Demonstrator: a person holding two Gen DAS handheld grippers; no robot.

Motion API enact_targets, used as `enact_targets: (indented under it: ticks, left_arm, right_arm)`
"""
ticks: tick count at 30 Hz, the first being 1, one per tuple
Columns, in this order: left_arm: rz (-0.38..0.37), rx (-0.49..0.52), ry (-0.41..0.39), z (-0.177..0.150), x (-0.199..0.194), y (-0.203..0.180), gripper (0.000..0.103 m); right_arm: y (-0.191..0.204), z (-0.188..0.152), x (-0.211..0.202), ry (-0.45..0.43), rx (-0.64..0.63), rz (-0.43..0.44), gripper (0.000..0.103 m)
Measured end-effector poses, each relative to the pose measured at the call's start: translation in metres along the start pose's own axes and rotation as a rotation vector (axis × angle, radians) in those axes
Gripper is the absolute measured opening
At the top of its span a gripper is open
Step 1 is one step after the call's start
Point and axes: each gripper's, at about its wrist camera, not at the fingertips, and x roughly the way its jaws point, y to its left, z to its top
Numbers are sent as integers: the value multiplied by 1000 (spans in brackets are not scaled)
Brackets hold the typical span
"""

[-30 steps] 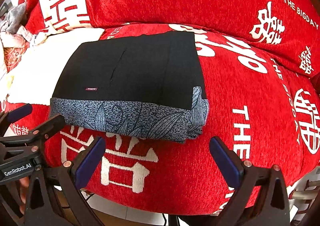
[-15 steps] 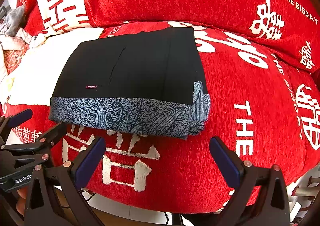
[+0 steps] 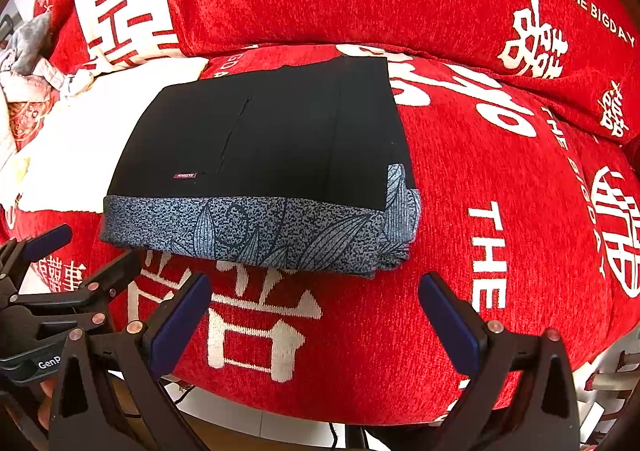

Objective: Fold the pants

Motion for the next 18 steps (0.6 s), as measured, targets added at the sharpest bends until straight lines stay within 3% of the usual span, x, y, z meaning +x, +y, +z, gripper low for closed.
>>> enact_targets:
  ticks: [18]
  left_arm:
    - [-9,2,5,-1,-1,-1,101]
  right_arm:
    - [2,-1,-1,2,0,1,103]
